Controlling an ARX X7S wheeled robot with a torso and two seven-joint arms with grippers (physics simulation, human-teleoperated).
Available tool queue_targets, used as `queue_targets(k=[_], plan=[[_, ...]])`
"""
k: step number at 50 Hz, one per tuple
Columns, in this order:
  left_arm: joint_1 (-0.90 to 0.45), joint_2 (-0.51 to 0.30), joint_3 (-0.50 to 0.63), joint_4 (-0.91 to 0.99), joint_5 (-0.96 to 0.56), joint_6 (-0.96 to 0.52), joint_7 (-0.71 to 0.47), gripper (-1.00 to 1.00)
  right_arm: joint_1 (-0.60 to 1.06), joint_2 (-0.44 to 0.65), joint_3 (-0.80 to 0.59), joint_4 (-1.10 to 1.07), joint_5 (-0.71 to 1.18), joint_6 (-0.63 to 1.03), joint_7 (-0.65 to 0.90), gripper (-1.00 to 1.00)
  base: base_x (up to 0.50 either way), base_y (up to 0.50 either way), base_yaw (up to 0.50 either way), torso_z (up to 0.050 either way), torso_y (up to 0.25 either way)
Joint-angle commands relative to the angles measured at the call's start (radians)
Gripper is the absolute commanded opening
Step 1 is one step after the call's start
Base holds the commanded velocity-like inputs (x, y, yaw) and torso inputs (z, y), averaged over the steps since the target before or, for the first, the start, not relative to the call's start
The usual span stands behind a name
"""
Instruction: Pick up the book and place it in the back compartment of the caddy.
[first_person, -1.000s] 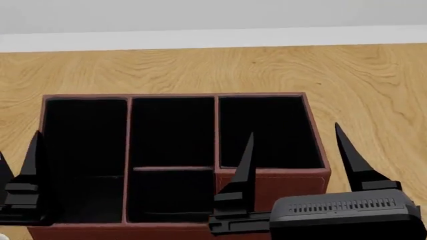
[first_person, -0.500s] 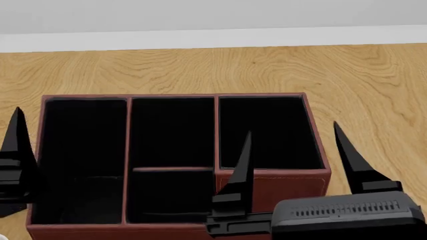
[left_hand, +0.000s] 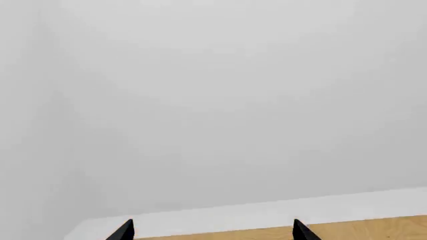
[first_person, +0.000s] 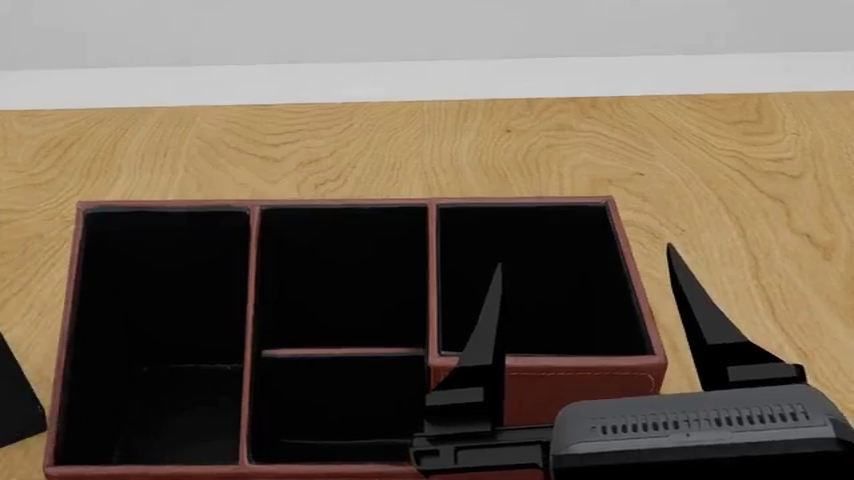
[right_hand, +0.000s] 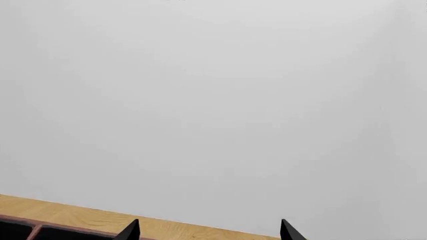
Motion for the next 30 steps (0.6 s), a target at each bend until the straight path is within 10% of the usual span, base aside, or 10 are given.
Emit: queue_targets(k=[1, 14, 30], plan=[[-0.348, -0.116, 0.183, -0.327, 0.031, -0.107, 0.078, 1.0, -0.006, -0.001, 0.013, 0.001, 0.016, -0.015, 0.0, 1.0, 0.0, 0.0, 0.0, 0.0, 0.0], [-0.474, -0.211, 0.382, -0.425, -0.024, -0.169, 0.266, 1.0, -0.012, -0.003, 0.012, 0.013, 0.029, -0.036, -0.001, 1.0, 0.0, 0.0, 0.0, 0.0, 0.0], [-0.569, -0.268, 0.717, -0.647, 0.138, 0.121, 0.483, 1.0, 0.043, 0.015, 0.012, 0.075, 0.055, -0.049, -0.035, 1.0, 0.0, 0.0, 0.0, 0.0, 0.0]])
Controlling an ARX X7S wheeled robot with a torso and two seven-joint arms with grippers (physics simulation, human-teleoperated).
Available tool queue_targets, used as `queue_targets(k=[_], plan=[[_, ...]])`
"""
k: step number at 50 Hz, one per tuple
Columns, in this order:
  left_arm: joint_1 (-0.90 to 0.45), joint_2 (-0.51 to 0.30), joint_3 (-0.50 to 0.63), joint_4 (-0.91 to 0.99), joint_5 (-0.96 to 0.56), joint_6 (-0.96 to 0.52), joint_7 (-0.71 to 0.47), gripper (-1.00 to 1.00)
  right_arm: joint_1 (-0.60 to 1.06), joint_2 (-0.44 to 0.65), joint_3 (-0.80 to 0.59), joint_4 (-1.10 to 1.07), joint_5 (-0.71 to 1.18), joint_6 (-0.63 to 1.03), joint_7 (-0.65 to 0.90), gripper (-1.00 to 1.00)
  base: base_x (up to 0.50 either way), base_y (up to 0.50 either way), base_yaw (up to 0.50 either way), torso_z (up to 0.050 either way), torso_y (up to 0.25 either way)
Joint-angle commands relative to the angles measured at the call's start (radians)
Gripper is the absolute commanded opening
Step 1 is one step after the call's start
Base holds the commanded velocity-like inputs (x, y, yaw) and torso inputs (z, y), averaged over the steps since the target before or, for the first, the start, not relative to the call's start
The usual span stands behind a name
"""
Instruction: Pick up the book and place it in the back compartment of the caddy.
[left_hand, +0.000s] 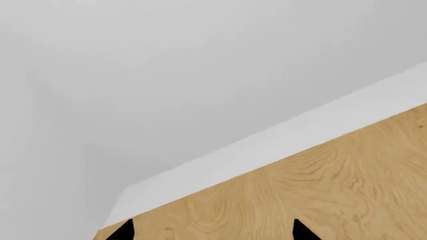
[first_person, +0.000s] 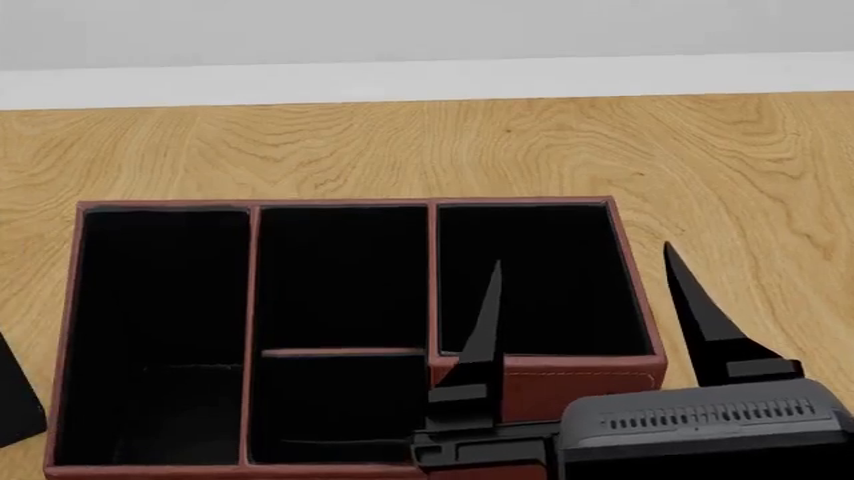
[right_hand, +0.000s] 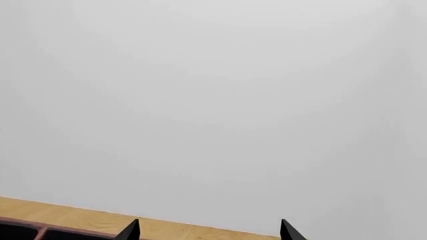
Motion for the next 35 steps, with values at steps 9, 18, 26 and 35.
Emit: queue_targets(k=[9, 18, 26, 35], plan=[[-0.129, -0.035, 0.346, -0.283, 0.142, 0.212, 0.273, 1.0, 0.12, 0.019, 0.0, 0.098, 0.033, 0.011, -0.049, 1.0, 0.0, 0.0, 0.0, 0.0, 0.0], [-0.144, -0.022, 0.417, -0.39, 0.163, 0.29, 0.379, 1.0, 0.108, 0.015, 0.025, 0.125, 0.043, -0.026, -0.045, 1.0, 0.0, 0.0, 0.0, 0.0, 0.0], [-0.118, -0.014, 0.445, -0.414, 0.163, 0.33, 0.416, 1.0, 0.107, 0.012, 0.035, 0.175, 0.048, -0.064, -0.047, 1.0, 0.0, 0.0, 0.0, 0.0, 0.0], [-0.109, 0.035, 0.459, -0.511, 0.169, 0.385, 0.442, 1.0, 0.12, 0.013, 0.031, 0.194, 0.048, -0.064, -0.044, 1.0, 0.0, 0.0, 0.0, 0.0, 0.0]])
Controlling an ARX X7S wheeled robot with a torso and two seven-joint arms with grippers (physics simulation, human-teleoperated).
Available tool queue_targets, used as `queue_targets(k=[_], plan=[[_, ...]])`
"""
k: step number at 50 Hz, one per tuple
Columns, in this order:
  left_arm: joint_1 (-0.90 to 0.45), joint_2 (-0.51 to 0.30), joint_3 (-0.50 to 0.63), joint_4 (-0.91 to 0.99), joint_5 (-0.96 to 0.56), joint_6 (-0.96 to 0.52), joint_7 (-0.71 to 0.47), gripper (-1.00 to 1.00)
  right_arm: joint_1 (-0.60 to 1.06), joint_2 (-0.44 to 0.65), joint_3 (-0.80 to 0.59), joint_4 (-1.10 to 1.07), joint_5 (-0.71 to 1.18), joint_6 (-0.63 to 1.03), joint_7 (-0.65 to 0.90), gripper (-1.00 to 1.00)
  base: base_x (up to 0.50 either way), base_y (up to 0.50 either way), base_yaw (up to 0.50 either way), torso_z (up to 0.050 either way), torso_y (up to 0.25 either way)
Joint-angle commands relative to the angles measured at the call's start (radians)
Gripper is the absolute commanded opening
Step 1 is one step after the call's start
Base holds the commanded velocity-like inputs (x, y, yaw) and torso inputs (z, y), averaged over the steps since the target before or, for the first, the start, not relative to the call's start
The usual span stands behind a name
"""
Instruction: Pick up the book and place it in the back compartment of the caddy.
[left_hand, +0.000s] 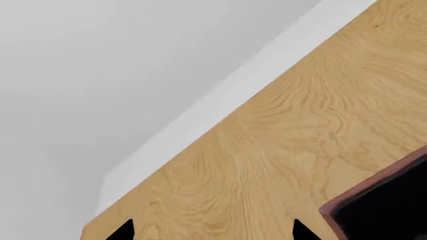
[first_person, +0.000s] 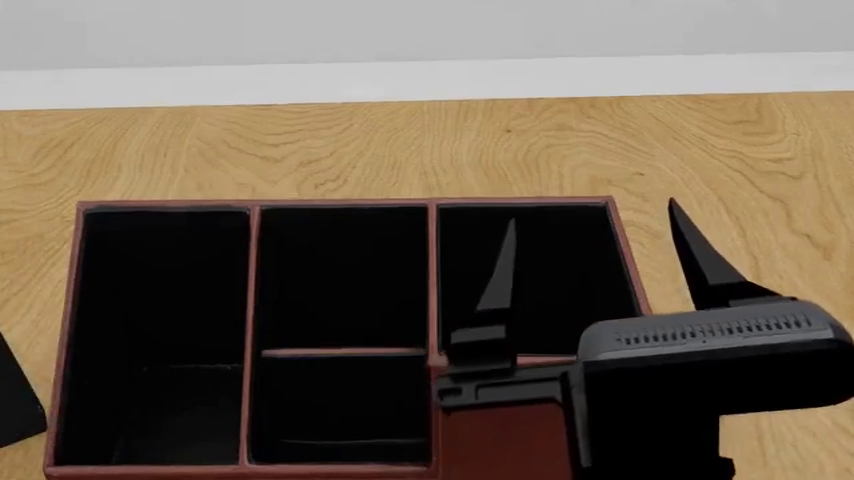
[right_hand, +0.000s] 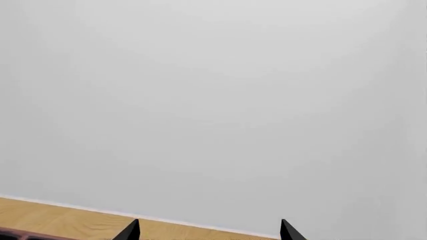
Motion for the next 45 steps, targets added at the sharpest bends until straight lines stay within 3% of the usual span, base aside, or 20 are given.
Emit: queue_targets(k=[1, 11, 16, 30, 45], plan=[[0.01, 0.044, 0.037, -0.113, 0.012, 0.071, 0.048, 1.0, 0.015, -0.001, 0.001, 0.04, 0.004, -0.019, -0.001, 1.0, 0.0, 0.0, 0.0, 0.0, 0.0], [0.042, 0.087, 0.049, -0.225, 0.046, 0.173, 0.025, 1.0, 0.024, 0.002, 0.0, 0.064, 0.009, -0.03, -0.004, 1.0, 0.0, 0.0, 0.0, 0.0, 0.0], [0.036, 0.108, 0.094, -0.301, 0.08, 0.248, 0.075, 1.0, 0.03, 0.003, 0.0, 0.077, 0.01, -0.035, -0.004, 1.0, 0.0, 0.0, 0.0, 0.0, 0.0], [0.101, 0.06, 0.142, -0.228, 0.076, 0.271, 0.147, 1.0, 0.039, 0.01, 0.002, 0.079, 0.016, -0.026, 0.0, 1.0, 0.0, 0.0, 0.0, 0.0, 0.0], [0.144, 0.021, 0.14, -0.201, 0.069, 0.265, 0.132, 1.0, 0.045, 0.011, -0.008, 0.091, 0.017, -0.023, 0.006, 1.0, 0.0, 0.0, 0.0, 0.0, 0.0]])
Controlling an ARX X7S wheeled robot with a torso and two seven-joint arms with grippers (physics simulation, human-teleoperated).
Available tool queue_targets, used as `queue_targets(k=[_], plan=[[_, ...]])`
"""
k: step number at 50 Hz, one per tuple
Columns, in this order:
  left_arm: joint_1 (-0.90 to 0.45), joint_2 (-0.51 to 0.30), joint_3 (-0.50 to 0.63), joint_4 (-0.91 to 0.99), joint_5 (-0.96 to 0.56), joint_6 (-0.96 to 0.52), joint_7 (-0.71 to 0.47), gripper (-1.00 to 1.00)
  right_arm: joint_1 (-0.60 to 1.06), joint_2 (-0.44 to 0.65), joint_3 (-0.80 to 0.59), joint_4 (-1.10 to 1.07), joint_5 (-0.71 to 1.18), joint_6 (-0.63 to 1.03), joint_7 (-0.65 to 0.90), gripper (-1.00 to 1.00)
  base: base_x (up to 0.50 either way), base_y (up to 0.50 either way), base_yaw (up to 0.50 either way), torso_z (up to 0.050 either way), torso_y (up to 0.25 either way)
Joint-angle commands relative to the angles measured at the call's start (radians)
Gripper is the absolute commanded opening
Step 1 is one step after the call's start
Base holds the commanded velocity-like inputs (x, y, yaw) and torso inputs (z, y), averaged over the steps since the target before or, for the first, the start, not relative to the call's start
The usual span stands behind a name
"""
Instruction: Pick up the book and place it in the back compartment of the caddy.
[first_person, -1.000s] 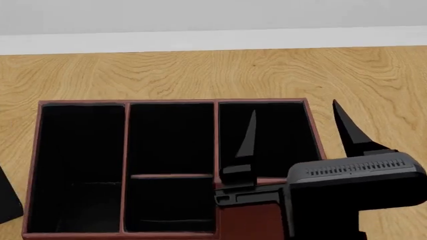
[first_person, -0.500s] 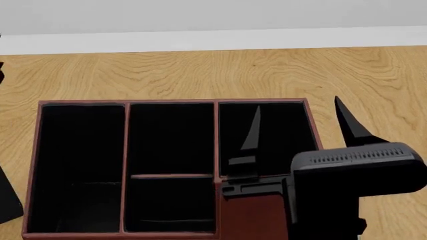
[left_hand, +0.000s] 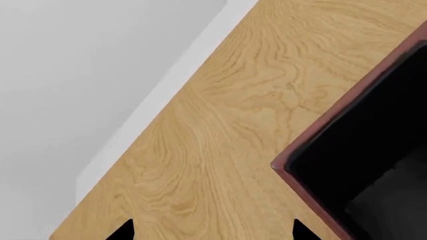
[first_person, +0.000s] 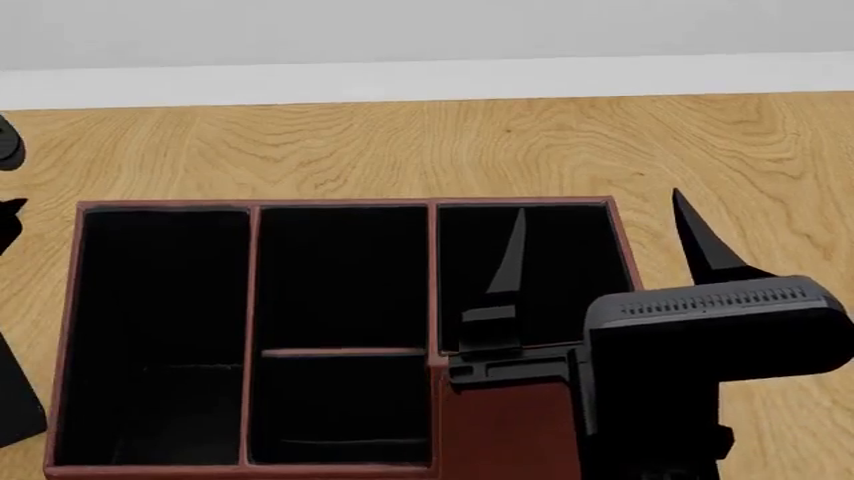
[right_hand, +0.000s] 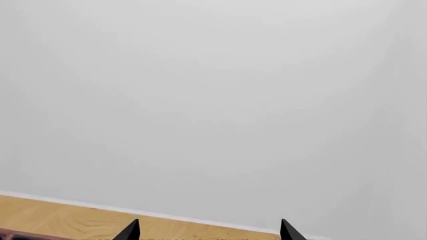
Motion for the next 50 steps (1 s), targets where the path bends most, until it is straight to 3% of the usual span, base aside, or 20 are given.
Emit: queue_targets(k=[1, 22, 50], plan=[[0.034, -0.029, 0.003, 0.021, -0.006, 0.003, 0.0, 1.0, 0.005, 0.002, -0.006, 0.008, 0.001, 0.003, 0.005, 1.0, 0.0, 0.0, 0.0, 0.0, 0.0], [0.111, -0.093, 0.017, 0.12, -0.021, -0.041, -0.014, 1.0, -0.004, 0.01, -0.006, 0.012, 0.007, -0.009, 0.01, 1.0, 0.0, 0.0, 0.0, 0.0, 0.0], [0.14, -0.096, 0.044, 0.088, 0.006, -0.038, -0.027, 1.0, -0.016, 0.015, -0.014, 0.037, 0.013, -0.032, 0.015, 1.0, 0.0, 0.0, 0.0, 0.0, 0.0]])
